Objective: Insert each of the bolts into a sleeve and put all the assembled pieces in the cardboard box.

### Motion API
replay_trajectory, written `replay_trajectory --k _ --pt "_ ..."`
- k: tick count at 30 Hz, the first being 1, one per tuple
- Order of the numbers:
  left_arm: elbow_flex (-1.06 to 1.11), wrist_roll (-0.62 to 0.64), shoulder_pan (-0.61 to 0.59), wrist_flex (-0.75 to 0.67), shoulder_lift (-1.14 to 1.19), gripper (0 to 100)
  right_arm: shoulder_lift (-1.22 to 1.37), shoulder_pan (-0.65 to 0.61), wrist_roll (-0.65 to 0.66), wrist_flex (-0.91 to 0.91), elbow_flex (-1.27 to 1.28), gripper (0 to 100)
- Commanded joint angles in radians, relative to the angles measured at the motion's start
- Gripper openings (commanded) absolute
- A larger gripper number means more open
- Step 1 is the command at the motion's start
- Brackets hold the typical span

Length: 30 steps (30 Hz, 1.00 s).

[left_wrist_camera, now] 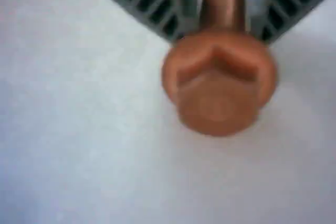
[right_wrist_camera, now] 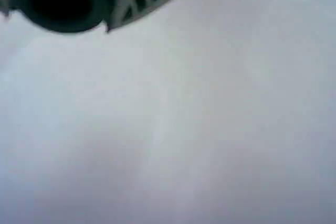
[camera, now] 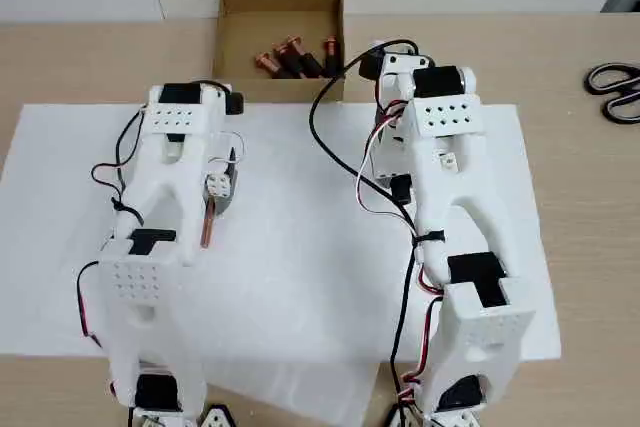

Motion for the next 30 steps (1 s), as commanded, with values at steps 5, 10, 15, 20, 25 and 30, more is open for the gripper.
replay_trajectory --k 5,10,15,20,25,30 --pt "-0.053 -0.005 0.000 0.005 -0.005 9 -0.010 0.005 0.009 -0.005 -0.011 1.0" --pt "-0.076 -0.002 0.000 0.009 -0.005 9 -0.008 0.004 0.009 -0.008 -0.011 1.0" --pt "-0.117 0.002 0.008 0.011 -0.005 9 -0.008 0.004 0.009 -0.010 -0.011 1.0" --pt "-0.114 0.002 0.008 0.011 -0.005 9 -0.008 0.005 0.009 -0.010 -0.011 1.0" --pt "-0.113 0.002 0.008 0.011 0.006 9 -0.008 0.004 0.009 -0.010 -0.011 1.1" --pt "-0.111 0.003 0.006 0.005 0.006 9 -0.008 0.004 0.009 -0.010 -0.011 1.1"
